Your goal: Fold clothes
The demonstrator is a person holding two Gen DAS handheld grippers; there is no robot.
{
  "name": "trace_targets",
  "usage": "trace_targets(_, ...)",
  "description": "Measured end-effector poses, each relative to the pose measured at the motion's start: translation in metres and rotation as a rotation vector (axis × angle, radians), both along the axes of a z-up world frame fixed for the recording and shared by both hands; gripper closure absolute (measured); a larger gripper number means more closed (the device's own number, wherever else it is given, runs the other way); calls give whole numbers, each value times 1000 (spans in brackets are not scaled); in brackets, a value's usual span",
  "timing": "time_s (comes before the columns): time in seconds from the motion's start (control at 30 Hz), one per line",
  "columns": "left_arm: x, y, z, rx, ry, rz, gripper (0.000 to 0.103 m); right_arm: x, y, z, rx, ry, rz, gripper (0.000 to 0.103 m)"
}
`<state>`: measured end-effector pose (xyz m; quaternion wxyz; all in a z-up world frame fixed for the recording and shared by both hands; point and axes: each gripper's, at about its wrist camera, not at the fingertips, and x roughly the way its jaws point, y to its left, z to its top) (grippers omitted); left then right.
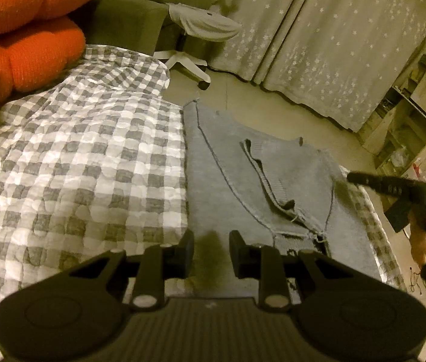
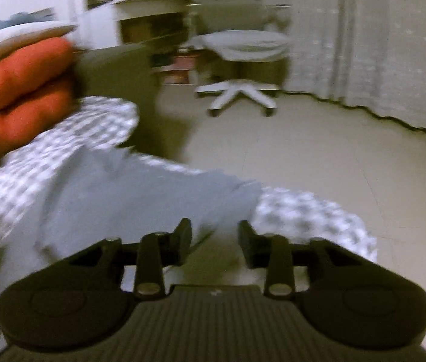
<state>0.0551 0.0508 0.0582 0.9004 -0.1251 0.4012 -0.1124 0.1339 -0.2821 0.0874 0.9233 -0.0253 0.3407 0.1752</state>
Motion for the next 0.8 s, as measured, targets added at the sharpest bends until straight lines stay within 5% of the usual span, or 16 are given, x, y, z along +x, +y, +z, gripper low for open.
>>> trace_targets(0.17,-10,-8,-2,25,7,-14,77,-14,15,-26,-88,45,12,84)
trace_targets(0.33,-25,-10,0,32,2,-29,77,-38,26,-12,-60,27,29,83)
trace_targets(0.53,-43,-7,4,46,-17,-45,77,-84,38,-24,-174,70,54,83)
trace_targets(0.7,-61,-7,5,57,-32,-76,77,-124,41,-17,-112,119,56,83)
trace_targets(0.8,-73,-8,5,56,-39,-92,77,-153,57,-25,-196,98,79,77)
